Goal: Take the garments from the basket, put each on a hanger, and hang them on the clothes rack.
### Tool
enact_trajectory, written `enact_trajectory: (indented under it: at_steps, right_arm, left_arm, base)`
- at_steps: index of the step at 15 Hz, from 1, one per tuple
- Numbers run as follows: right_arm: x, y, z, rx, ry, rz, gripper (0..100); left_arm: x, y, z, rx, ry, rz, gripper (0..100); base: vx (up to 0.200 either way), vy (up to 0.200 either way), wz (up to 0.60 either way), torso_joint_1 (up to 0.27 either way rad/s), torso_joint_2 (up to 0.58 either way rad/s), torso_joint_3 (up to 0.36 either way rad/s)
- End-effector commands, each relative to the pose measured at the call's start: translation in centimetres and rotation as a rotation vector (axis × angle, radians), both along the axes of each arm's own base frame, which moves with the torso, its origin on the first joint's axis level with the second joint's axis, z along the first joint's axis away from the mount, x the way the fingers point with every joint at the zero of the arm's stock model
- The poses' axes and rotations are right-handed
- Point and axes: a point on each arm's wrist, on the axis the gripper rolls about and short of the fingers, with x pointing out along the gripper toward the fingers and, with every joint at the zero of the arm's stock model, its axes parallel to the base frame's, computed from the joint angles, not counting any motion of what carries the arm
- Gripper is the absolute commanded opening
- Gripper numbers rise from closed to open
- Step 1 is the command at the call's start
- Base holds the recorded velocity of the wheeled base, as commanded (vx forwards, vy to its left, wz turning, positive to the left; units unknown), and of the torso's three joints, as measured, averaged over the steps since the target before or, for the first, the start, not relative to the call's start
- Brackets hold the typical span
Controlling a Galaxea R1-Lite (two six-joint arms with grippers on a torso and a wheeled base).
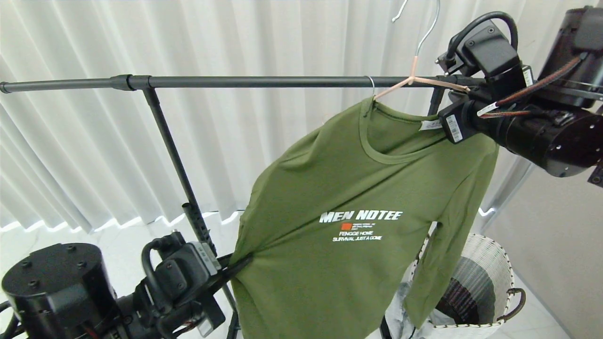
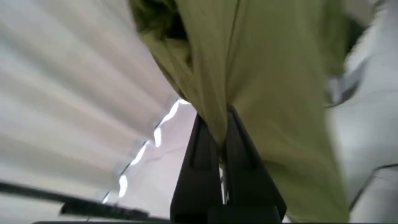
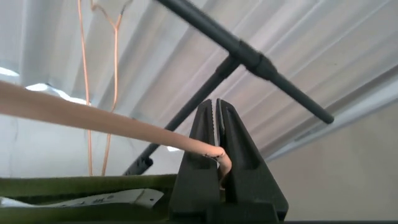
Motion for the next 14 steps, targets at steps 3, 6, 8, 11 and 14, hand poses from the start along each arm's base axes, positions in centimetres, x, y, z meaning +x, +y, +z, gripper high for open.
enact_trajectory:
  at_steps: [3, 6, 8, 11, 14]
  right_arm:
    - [-0.6, 1.5, 0.1, 0.004, -0.001, 0.050, 0]
    - [-0.5, 2.5, 0.5, 0.015, -0.011, 0.072, 0]
    - [-0.4, 2.5, 0.6, 0.016, -0.013, 0.069, 0]
    - [-0.2, 2.7, 0.5, 0.017, -0.013, 0.072, 0]
    - [0.0, 3.4, 0.7, 0.028, -0.017, 0.083, 0]
  left_arm:
    - [2.4, -1.9, -1.2, 0.024, -0.023, 0.137, 0]
    - [2.3, -2.3, -1.4, 0.022, -0.027, 0.184, 0]
    - [2.0, -2.0, -1.4, 0.022, -0.026, 0.188, 0]
    - [2.3, -2.3, -1.0, 0.007, -0.041, 0.187, 0]
    - [2.9, -3.1, -0.1, -0.045, -0.059, 0.179, 0]
  base:
    - [0.000, 0.000, 0.00, 0.000, 0.00, 0.000]
    - [0.000, 0.000, 0.00, 0.000, 0.00, 0.000]
    - [0.000, 0.000, 0.00, 0.000, 0.00, 0.000]
    - [0.000, 0.000, 0.00, 0.000, 0.00, 0.000]
    - [0.000, 0.000, 0.00, 0.000, 0.00, 0.000]
